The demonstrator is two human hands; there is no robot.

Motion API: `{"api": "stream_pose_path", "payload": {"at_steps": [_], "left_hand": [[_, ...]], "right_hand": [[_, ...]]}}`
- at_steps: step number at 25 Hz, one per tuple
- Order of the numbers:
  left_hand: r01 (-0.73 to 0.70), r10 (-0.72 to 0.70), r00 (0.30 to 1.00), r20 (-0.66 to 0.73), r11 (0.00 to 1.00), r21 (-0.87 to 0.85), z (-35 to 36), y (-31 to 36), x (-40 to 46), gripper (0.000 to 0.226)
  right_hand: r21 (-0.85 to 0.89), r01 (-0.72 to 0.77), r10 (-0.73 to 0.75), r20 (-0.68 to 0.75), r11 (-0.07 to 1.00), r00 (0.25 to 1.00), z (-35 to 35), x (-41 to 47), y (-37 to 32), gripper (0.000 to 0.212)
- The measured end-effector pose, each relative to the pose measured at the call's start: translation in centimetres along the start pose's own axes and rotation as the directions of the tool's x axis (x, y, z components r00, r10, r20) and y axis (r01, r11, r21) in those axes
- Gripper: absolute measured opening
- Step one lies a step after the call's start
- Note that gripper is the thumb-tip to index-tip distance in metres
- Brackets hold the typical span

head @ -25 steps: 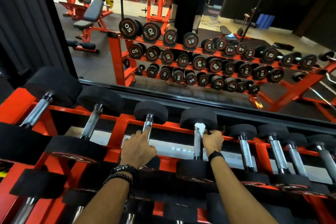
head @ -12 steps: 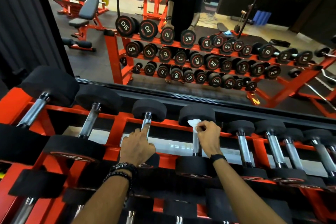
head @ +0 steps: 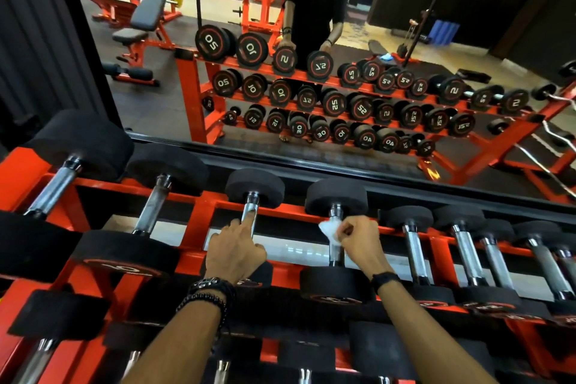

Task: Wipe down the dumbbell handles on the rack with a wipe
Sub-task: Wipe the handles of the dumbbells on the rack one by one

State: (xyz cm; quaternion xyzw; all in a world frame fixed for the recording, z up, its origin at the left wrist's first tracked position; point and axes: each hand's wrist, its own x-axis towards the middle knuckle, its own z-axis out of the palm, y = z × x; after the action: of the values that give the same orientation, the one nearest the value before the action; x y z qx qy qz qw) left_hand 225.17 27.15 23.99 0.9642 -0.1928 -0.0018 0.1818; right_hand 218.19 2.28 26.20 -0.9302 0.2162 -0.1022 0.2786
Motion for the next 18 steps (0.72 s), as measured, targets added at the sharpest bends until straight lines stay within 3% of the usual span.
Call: {"api": "stream_pose_path", "payload": {"at_steps": [2, 4, 9, 12, 14, 16, 18], "left_hand": [[0.009, -0.009, 1.000, -0.002, 1.000, -0.009, -0.1, -0.1, 0.0, 0.078], [0.011, -0.011, 1.000, -0.005, 1.000, -0.005, -0.1, -0.2, 0.0, 0.079], [0.009, -0.009, 1.000, -0.029, 1.000, 0.008, 0.1, -0.1, -0.1, 0.077], [-0.004, 0.004, 1.000, -0.026, 1.000, 0.003, -0.1, 0.0, -0.1, 0.078], [0.007, -0.007, 1.000, -0.023, 1.000, -0.005, -0.3, 0.0, -0.3, 0.078], [0.008, -0.008, 1.000, -0.020, 1.000, -0.019, -0.4, 0.1, -0.1, 0.077], [-0.001, 0.001, 1.000, -0.027, 1.000, -0.012, -0.1, 0.0, -0.2, 0.077]], "right_hand": [[0.092, 0.015, -0.003, -0.133, 0.996, 0.991, -0.1, 1.2, -1.0, 0.022], [0.129, 0.003, 0.019, -0.168, 0.992, 0.986, -0.2, 0.7, -1.4, 0.017], [0.112, -0.143, 0.140, 0.035, 0.983, 0.990, -0.2, -2.6, 1.3, 0.028], [0.248, -0.169, 0.198, -0.097, 0.954, 0.975, 0.0, 0.4, 0.8, 0.015], [0.309, -0.193, 0.249, -0.153, 0.931, 0.956, 0.6, 2.1, 0.0, 0.017], [0.264, -0.232, 0.273, -0.129, 0.936, 0.953, 1.1, 2.1, 0.4, 0.017], [0.155, -0.298, 0.304, -0.013, 0.942, 0.953, 1.3, 0.4, 1.6, 0.020]]}}
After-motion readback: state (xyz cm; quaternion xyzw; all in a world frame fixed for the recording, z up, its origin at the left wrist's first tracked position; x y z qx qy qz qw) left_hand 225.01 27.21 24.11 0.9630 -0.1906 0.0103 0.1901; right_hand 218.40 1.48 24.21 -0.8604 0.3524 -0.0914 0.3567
